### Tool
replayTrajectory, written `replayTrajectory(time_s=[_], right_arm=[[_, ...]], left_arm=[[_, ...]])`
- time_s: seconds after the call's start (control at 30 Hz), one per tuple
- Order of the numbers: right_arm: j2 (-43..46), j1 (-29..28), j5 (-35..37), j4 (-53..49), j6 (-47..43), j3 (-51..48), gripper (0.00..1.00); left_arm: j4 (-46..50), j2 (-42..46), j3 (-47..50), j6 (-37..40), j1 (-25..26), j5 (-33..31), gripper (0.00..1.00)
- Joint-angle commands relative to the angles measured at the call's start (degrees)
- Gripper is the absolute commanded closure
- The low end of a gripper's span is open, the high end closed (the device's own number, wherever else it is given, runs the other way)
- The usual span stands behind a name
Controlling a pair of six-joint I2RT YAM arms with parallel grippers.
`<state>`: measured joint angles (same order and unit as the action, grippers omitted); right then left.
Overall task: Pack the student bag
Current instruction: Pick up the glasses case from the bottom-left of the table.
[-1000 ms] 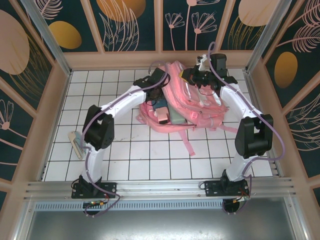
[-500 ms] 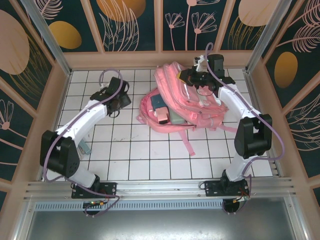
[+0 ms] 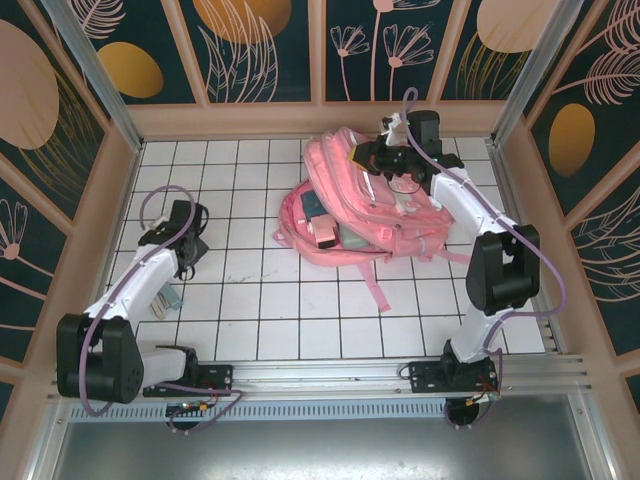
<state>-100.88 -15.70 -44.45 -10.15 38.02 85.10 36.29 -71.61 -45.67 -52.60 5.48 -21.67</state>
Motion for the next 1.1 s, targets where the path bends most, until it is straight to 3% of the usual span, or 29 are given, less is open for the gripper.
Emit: replayTrajectory(time_s=[0.0,0.37,0.53,0.87,0.97,1.07], right_arm=[[0.04,-1.84,-3.55,4.12,-0.84,4.39,1.0],[-1.75,-2.79,-3.17,2.26,-1.2,7.88,1.0],[-1.6,-2.82,-2.85,1.62,-1.67,7.94,1.0],[-1.43,-2.7,-2.58,1.19,-2.12,7.98,1.0],[-1.37,-2.64,-2.49,1.09,-2.16,7.98,1.0],[-1.37,-2.61,-2.41,1.06,-2.16,7.89,1.0]], left_arm=[[2.19,3.52,2.58,-0.06,-4.22,-2.9,0.51],[0.8,7.58,10.01,-1.16,-17.22,-2.2,0.58],[-3.66,6.03,13.9,-0.7,-23.01,3.88,0.59],[-7.11,1.5,15.93,-0.64,-23.67,5.04,0.61],[-7.93,0.68,16.31,-0.44,-23.67,6.01,0.72],[-7.69,1.1,15.74,0.29,-23.67,6.37,0.76]])
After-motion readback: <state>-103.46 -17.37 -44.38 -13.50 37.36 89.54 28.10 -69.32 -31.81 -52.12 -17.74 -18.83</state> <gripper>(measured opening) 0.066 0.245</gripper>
